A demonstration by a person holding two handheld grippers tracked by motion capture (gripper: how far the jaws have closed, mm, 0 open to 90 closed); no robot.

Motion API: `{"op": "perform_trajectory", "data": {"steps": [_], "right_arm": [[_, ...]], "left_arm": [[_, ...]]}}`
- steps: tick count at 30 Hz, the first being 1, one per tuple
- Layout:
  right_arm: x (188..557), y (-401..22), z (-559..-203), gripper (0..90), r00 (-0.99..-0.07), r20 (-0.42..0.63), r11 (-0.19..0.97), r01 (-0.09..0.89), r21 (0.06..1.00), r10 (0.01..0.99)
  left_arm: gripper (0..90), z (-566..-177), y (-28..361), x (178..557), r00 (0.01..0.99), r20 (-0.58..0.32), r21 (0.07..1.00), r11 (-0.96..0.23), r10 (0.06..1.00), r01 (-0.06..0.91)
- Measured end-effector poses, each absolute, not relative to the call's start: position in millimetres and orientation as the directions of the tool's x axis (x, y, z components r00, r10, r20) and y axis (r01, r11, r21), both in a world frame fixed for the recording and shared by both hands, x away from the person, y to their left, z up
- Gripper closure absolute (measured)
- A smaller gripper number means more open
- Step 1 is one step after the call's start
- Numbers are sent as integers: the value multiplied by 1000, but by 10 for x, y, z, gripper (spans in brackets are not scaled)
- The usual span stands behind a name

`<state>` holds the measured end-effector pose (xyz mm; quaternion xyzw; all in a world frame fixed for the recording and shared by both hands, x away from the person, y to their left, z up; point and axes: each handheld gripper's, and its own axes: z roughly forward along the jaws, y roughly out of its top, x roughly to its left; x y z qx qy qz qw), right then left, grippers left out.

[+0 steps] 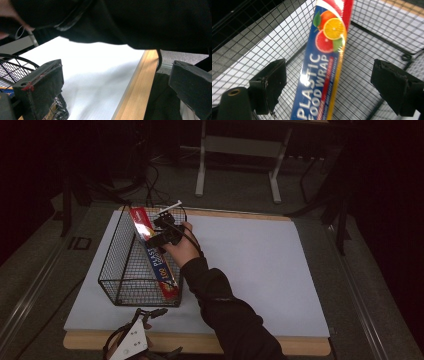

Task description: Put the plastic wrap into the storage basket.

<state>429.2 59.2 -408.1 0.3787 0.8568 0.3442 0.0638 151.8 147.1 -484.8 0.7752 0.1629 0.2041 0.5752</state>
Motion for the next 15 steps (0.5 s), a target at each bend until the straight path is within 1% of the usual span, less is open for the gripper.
{"op": "perform_trajectory", "data": {"steps": [4,8,13,15], "right_arm": [[4239,471,-4008,132,-715,115,489,577,655,690],[4198,245,-3921,133,-711,119,470,570,674,693],[4182,93,-3893,133,-703,115,459,571,681,702],[4158,-86,-3865,134,-693,116,439,568,697,712]], "left_arm": [[2,-4854,1464,1526,862,131,957,-290,489,19],[2,-4860,1453,1531,863,131,955,-295,488,22],[2,-4870,1447,1544,864,128,954,-299,487,27],[2,-4871,1446,1547,864,128,953,-301,487,28]]}}
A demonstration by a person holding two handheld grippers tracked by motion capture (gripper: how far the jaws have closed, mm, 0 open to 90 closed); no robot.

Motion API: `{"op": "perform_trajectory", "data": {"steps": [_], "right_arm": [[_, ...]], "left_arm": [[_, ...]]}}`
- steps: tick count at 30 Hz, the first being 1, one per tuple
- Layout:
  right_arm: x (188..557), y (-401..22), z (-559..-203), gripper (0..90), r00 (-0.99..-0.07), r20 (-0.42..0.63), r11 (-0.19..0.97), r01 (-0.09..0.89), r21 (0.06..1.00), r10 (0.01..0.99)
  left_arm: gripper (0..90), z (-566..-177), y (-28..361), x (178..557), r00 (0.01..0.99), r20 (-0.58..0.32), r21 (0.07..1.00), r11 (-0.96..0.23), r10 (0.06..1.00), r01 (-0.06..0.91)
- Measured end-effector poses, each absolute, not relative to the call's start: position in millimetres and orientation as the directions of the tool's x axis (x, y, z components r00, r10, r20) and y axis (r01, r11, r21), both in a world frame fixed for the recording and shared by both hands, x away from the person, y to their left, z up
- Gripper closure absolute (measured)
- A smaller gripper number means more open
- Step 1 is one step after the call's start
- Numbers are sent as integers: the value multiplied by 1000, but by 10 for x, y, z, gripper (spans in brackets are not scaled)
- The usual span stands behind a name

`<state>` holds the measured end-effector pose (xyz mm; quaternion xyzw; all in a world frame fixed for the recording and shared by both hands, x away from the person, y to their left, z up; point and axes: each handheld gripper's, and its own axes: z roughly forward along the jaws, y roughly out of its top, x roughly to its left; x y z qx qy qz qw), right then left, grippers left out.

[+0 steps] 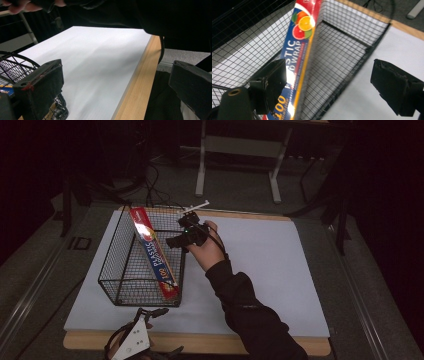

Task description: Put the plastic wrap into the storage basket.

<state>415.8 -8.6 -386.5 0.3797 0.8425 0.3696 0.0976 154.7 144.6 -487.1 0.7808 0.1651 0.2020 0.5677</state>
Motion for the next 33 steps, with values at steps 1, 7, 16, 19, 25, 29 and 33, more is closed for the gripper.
{"op": "perform_trajectory", "data": {"steps": [1,7,16,19,25,29,33], "right_arm": [[4150,-139,-3859,135,-692,112,434,562,704,713],[4086,-438,-3881,140,-688,111,423,555,716,717],[4008,-842,-4025,140,-674,127,393,562,728,728],[3985,-964,-4096,140,-670,136,382,565,731,730],[3930,-1188,-4245,139,-667,120,382,554,740,735],[3890,-1371,-4372,137,-663,123,378,559,738,739],[3875,-1435,-4425,136,-665,128,379,561,736,736]], "left_arm": [[2,-4872,1444,1547,864,127,953,-301,487,29],[2,-4879,1431,1554,864,130,951,-307,487,30],[2,-4883,1425,1556,864,129,951,-309,487,32],[2,-4882,1424,1553,864,129,951,-308,487,31],[2,-4884,1422,1556,864,131,950,-312,486,31],[2,-4886,1414,1554,866,133,948,-317,482,31],[2,-4888,1413,1558,866,132,948,-318,483,33]]}}
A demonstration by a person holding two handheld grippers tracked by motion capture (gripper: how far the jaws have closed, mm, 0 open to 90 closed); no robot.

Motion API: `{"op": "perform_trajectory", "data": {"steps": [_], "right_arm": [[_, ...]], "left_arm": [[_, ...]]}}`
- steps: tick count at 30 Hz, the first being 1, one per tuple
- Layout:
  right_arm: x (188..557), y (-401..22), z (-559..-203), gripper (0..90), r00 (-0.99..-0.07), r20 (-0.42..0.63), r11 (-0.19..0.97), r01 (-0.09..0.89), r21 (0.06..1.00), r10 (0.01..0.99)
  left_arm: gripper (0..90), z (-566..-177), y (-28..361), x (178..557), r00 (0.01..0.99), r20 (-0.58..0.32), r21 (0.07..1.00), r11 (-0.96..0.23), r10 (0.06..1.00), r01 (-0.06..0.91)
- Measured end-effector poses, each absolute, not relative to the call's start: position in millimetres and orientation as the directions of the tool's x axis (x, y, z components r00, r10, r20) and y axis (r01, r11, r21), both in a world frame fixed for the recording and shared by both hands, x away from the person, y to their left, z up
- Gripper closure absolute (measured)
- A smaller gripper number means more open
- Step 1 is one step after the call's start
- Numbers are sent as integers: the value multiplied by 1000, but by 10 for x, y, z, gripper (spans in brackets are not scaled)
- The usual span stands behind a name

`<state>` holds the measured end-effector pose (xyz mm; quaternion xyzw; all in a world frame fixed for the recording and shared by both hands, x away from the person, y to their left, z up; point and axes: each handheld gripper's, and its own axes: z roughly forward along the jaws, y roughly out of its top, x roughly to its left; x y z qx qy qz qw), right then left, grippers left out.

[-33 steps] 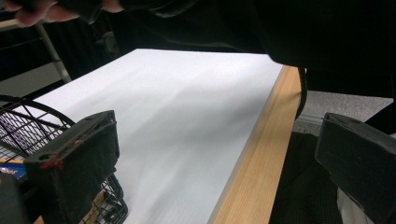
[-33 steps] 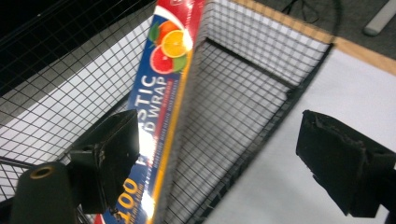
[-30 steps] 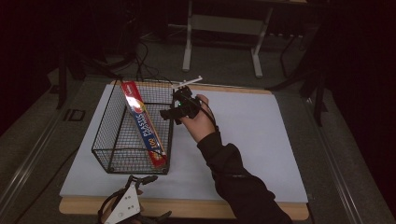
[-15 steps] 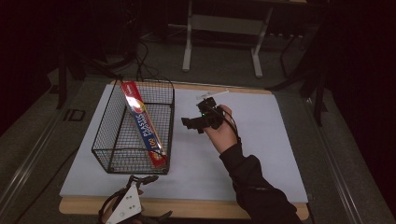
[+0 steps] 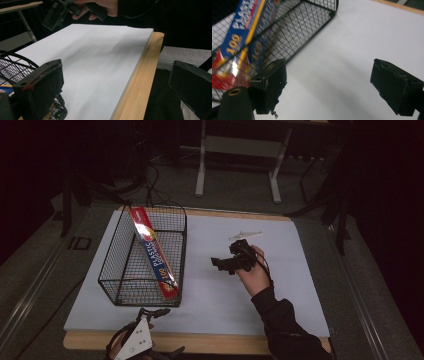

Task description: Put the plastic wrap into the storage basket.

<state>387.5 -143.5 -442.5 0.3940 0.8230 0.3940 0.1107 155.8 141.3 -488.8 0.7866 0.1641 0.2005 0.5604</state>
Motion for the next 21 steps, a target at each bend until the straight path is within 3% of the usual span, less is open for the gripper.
{"op": "perform_trajectory", "data": {"steps": [21], "right_arm": [[3584,-1995,-4913,131,-636,127,384,600,701,761]], "left_arm": [[2,-4901,1395,1565,867,133,944,-327,481,37]]}}
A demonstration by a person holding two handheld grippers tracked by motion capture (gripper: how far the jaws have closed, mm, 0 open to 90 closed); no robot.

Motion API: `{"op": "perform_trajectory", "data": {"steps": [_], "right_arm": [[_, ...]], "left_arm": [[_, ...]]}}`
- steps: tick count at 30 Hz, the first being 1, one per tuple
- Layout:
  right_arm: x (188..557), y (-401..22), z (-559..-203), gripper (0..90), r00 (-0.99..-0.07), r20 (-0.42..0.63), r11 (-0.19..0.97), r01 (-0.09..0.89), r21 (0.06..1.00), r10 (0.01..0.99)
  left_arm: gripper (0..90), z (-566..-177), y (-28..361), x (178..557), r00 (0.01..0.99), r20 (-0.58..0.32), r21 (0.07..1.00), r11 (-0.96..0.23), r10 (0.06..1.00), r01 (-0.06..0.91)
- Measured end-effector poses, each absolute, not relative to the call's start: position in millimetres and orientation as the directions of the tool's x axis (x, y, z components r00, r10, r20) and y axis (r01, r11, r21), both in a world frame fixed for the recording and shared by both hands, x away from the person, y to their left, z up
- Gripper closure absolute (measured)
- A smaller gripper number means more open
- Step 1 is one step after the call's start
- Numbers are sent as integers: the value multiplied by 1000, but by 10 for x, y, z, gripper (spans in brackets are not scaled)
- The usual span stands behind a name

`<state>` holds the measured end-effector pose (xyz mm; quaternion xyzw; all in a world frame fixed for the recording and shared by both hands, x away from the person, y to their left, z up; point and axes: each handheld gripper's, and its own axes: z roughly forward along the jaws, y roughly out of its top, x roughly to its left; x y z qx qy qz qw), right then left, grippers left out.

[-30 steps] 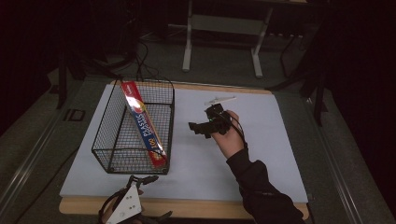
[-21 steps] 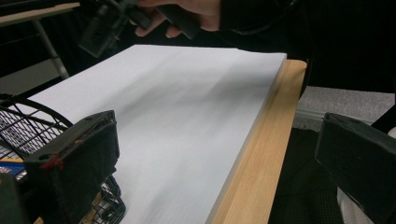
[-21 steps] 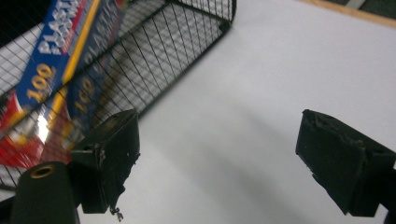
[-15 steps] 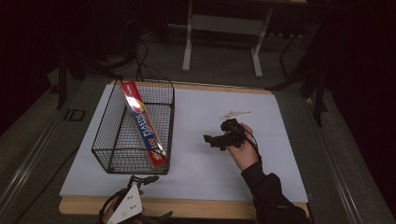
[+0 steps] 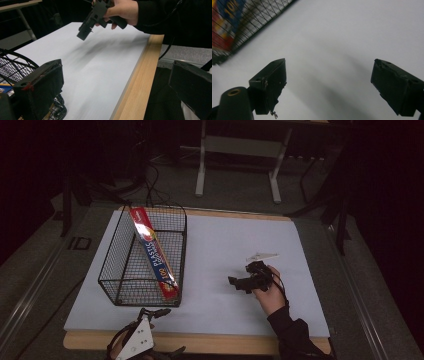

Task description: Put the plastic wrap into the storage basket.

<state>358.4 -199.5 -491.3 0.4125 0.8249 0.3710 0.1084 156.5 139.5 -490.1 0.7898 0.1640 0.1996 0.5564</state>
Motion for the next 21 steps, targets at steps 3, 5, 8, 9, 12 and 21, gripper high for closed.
{"op": "perform_trajectory", "data": {"steps": [3,5,8,9,12,21], "right_arm": [[3544,-2044,-4942,131,-634,129,384,605,698,763],[3505,-2078,-4957,131,-638,123,392,602,696,760],[3432,-2136,-4963,131,-641,111,398,593,700,760],[3402,-2161,-4965,131,-641,105,397,587,705,761],[3350,-2208,-4977,131,-641,89,402,576,712,762],[3346,-2248,-5007,131,-624,55,391,554,734,780]], "left_arm": [[2,-4901,1394,1563,867,134,944,-327,481,35],[2,-4901,1395,1564,867,135,944,-328,480,35],[2,-4902,1395,1564,867,134,944,-328,480,35],[2,-4902,1393,1564,867,135,944,-328,480,35],[2,-4899,1391,1562,867,135,944,-328,479,34],[2,-4900,1386,1558,868,137,943,-332,477,33]]}}
